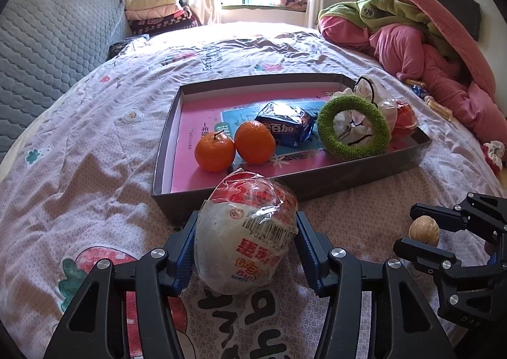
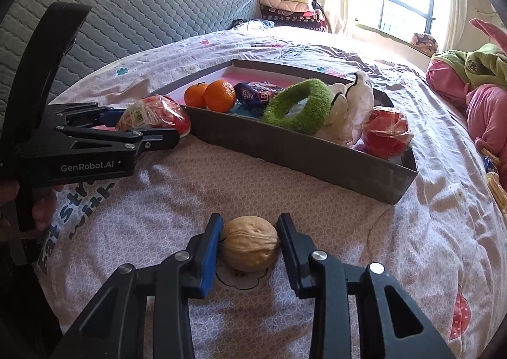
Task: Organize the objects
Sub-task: 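Grasp the wrapped bun with left tool while right tool grasps the walnut, then lift the bun with left tool while right tool carries the walnut over the tray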
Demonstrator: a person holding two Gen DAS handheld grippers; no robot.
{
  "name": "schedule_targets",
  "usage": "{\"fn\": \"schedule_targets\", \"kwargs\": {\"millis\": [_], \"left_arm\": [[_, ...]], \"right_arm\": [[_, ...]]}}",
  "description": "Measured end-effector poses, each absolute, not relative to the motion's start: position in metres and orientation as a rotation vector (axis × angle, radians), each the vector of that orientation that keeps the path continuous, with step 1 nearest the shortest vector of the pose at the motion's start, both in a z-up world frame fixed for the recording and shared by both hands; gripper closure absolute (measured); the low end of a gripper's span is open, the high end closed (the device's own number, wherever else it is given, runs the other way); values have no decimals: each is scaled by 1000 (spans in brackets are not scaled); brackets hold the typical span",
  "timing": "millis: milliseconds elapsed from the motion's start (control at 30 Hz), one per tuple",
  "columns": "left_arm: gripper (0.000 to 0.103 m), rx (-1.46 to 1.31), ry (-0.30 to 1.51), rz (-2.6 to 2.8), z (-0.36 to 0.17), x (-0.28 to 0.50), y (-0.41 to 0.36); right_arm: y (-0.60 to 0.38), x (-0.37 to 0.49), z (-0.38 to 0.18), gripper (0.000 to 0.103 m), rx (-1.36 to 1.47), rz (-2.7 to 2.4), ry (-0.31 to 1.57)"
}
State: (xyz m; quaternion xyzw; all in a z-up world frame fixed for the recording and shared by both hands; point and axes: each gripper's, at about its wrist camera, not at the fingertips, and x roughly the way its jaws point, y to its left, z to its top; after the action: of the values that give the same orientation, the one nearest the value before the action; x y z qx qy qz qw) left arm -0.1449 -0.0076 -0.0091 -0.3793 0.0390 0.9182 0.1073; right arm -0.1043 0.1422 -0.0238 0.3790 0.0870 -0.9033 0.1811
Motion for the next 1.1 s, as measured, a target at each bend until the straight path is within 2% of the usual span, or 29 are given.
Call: {"fn": "schedule_targets", "kwargs": {"millis": [1100], "left_arm": [[45,-874,35,2812,46,-141,18]], "right_arm": [[153,-132,51,67,765,-2795,144]]}}
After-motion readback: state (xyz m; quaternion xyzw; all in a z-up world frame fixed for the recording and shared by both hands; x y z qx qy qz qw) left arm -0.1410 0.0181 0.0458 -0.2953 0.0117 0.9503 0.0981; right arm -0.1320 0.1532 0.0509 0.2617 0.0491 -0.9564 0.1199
